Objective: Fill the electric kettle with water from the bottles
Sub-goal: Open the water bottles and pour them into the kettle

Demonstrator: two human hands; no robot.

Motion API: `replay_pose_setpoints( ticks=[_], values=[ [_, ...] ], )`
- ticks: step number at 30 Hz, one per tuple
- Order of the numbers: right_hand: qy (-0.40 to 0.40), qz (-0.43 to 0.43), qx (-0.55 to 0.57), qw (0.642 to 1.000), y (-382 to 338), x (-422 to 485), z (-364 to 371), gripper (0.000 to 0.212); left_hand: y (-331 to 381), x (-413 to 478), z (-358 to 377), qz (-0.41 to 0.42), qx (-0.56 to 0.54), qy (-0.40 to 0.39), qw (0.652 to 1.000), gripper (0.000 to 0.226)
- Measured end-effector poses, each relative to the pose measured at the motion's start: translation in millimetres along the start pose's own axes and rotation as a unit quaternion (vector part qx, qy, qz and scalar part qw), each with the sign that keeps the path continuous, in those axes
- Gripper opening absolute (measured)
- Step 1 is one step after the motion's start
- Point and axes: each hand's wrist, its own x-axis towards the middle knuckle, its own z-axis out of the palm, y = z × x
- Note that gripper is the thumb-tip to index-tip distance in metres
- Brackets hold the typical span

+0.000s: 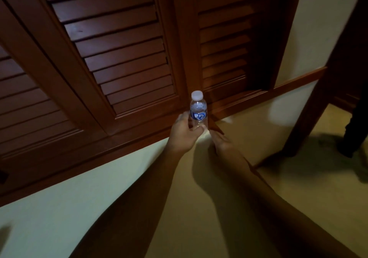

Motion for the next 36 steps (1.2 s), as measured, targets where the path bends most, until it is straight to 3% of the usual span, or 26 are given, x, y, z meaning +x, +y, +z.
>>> replay_pose_setpoints(
  ticks=[6, 10, 15, 19, 25, 28, 36],
  values=[
    [0.004, -0.005, -0.013, 1.0, 1.6, -1.0, 3.3, 0.051, -0.3, -1.0, -1.6, -0.02, 0.008, -0.015, 1.0, 0.04],
    [-0.003, -0.024, -0.023, 0.999, -8.5, -8.5, -3.1, 0.054, -6.3, -16.8, -9.9, -0.054, -0.008, -0.008, 0.998, 0.06],
    [-0.088, 0.042, 0.101, 0.99, -45.4, -34.7, 0.0, 0.06, -4.9, -92.5, -47.3, -0.065, -0.041, 0.013, 0.997, 0.051],
    [-0.082, -0.021, 0.032, 0.996, -94.6, -73.9, 21.5, 0.051, -20.7, -171.9, -92.0, -0.039, 0.021, 0.026, 0.999, 0.045],
    [-0.138, -0.167, 0.087, 0.972, -185.6, -144.2, 61.1, 0.048, -47.6, -297.6, -163.7, -0.025, 0.044, 0.097, 0.994, 0.062],
    [-0.173, -0.197, 0.115, 0.958, -229.3, -182.3, 81.6, 0.049, -50.9, -359.0, -196.4, -0.036, 0.049, 0.147, 0.987, 0.07],
    [-0.227, -0.259, 0.163, 0.924, -332.4, -282.8, 131.3, 0.047, -88.3, -516.9, -269.9, -0.088, 0.096, 0.224, 0.966, 0.055]
  ],
)
